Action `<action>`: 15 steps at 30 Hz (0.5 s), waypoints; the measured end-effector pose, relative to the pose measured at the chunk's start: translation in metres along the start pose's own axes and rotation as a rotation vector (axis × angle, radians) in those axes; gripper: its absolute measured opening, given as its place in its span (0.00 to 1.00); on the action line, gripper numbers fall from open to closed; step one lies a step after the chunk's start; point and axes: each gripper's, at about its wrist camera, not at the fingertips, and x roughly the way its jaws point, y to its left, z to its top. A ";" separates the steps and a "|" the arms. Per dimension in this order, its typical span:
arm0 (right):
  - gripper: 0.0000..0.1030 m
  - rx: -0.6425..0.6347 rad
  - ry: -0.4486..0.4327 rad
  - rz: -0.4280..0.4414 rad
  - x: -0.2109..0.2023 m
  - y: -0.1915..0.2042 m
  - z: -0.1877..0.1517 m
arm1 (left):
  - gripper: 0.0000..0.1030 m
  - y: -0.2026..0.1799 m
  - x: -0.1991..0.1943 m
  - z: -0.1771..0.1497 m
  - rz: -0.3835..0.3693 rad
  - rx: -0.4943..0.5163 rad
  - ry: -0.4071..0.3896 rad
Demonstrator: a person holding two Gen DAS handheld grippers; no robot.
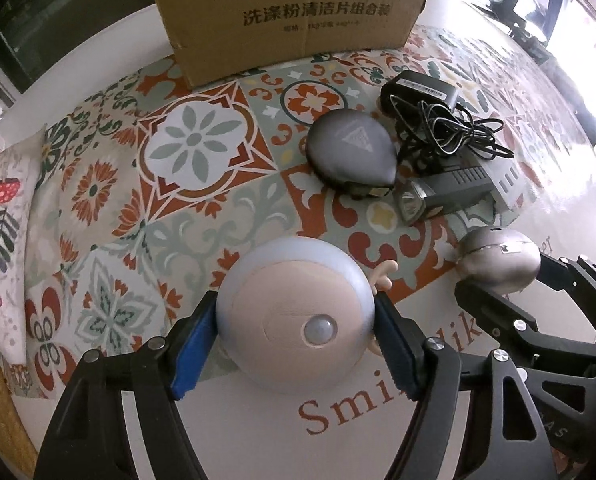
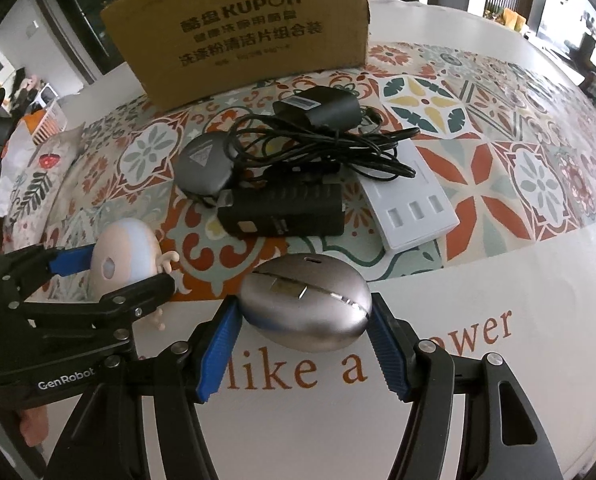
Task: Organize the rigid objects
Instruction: 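Lift and carry the mouse and lamp over the cardboard box with both tools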
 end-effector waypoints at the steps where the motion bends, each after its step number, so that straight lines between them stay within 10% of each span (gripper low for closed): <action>1: 0.62 0.000 -0.002 0.002 -0.001 0.001 0.000 | 0.72 0.001 -0.001 0.003 0.000 -0.003 -0.002; 15: 0.61 -0.019 -0.053 0.019 -0.019 0.002 0.000 | 0.72 0.002 -0.024 -0.013 0.024 -0.043 -0.027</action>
